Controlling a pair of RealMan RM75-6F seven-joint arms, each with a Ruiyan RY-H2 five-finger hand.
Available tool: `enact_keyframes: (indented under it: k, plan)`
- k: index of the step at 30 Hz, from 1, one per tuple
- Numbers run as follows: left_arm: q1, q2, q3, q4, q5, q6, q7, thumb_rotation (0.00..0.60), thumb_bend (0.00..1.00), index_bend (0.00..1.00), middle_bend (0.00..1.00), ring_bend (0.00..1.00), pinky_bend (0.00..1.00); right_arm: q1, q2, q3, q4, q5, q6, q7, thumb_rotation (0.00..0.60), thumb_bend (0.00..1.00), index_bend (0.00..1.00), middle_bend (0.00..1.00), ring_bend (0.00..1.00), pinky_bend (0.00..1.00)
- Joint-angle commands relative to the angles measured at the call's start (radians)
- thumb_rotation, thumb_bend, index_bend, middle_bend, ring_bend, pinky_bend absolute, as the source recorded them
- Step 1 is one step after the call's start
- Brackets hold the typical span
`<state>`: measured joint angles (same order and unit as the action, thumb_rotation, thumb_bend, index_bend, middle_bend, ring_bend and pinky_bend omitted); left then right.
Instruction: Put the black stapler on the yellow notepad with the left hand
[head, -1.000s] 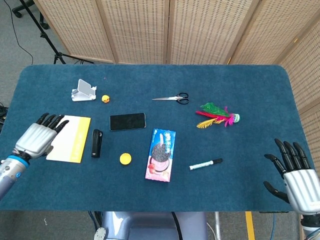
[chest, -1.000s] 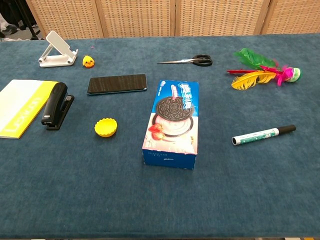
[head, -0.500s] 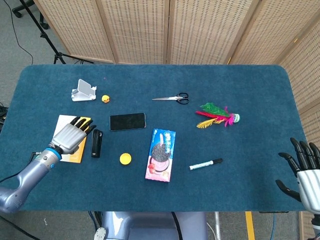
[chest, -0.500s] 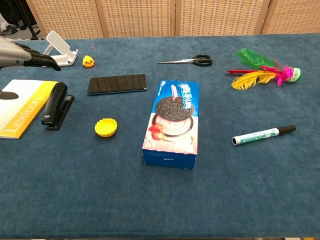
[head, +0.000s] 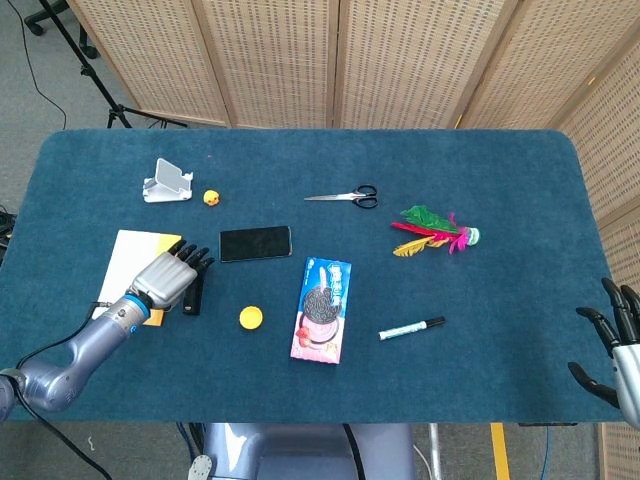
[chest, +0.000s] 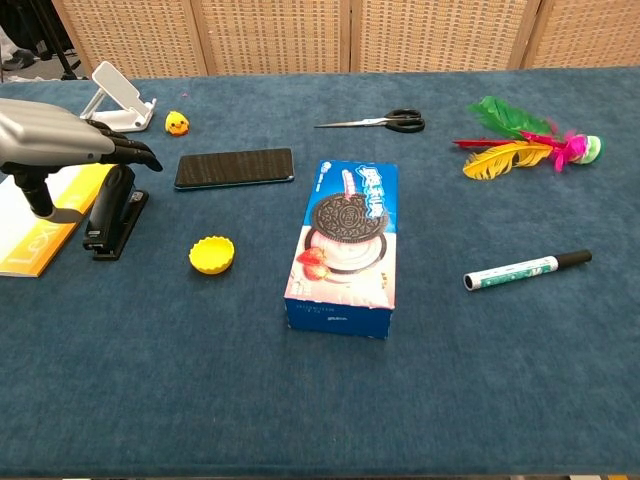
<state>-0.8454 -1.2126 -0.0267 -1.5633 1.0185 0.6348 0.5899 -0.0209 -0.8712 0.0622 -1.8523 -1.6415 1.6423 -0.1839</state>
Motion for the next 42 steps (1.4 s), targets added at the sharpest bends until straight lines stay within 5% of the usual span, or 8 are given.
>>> enact_keyframes:
  k: [1, 15, 21, 42]
  plan:
    - [-0.010, -0.011, 0.008, 0.009, -0.008, -0.003, 0.001, 0.600, 0.36, 0.00, 0.00, 0.00, 0.00, 0.001, -0.001, 0.000, 0.001, 0.001, -0.001, -0.001, 0.600, 0.21, 0.26, 0.02, 0.01, 0.00]
    - [-0.016, -0.037, 0.051, 0.024, -0.008, 0.055, 0.002, 0.600, 0.40, 0.10, 0.00, 0.00, 0.00, 0.007, -0.014, 0.008, 0.009, -0.003, 0.005, 0.005, 0.600, 0.21, 0.26, 0.02, 0.01, 0.00]
    - [-0.005, -0.048, 0.059, 0.029, 0.011, 0.087, -0.011, 0.600, 0.42, 0.32, 0.14, 0.00, 0.02, 0.009, -0.017, 0.009, 0.008, -0.010, 0.007, 0.005, 0.600, 0.21, 0.26, 0.02, 0.01, 0.00]
    - [0.011, -0.029, 0.079, 0.025, 0.053, 0.135, -0.024, 0.600, 0.44, 0.52, 0.30, 0.10, 0.12, 0.008, -0.015, 0.010, 0.004, -0.020, 0.018, 0.005, 0.600, 0.21, 0.26, 0.02, 0.00, 0.00]
